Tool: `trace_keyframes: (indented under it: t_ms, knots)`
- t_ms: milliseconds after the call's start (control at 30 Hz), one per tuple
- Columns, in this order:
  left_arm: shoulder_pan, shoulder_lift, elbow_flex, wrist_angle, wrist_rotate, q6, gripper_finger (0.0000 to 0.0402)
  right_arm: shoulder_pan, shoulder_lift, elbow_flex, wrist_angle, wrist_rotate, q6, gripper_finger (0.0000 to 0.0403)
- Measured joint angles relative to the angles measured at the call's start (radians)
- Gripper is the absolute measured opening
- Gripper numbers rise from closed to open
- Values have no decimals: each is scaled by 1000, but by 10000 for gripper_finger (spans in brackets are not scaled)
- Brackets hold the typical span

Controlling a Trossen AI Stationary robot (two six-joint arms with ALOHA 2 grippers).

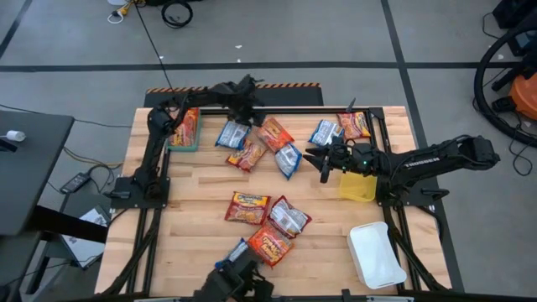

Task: Sort Maruchan noodles
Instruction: Put the orange noodle pack into the green bin

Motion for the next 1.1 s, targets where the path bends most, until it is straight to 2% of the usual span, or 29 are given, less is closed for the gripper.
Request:
trace_keyframes:
  t_ms: [200,333,500,733,800,1000,1100]
  knots:
    - [-53,0,2,34,5,-46,259,0,0,0,-28,0,1,140]
    - [-72,-4,2,56,90,-80,259,0,0,0,-36,-2,11,140]
    - [-87,-8,4,86,105,-80,259,1,0,0,-37,-6,45,140]
    - [-119,0,4,93,71,-32,257,1,0,0,-39,-27,47,140]
    - [-139,0,4,83,31,-19,252,1,0,0,-40,-28,47,140]
    - [-149,0,4,63,-32,-28,217,1,0,0,-42,-28,46,140]
    - [-147,0,4,63,-63,-8,183,1,0,0,-41,-28,44,140]
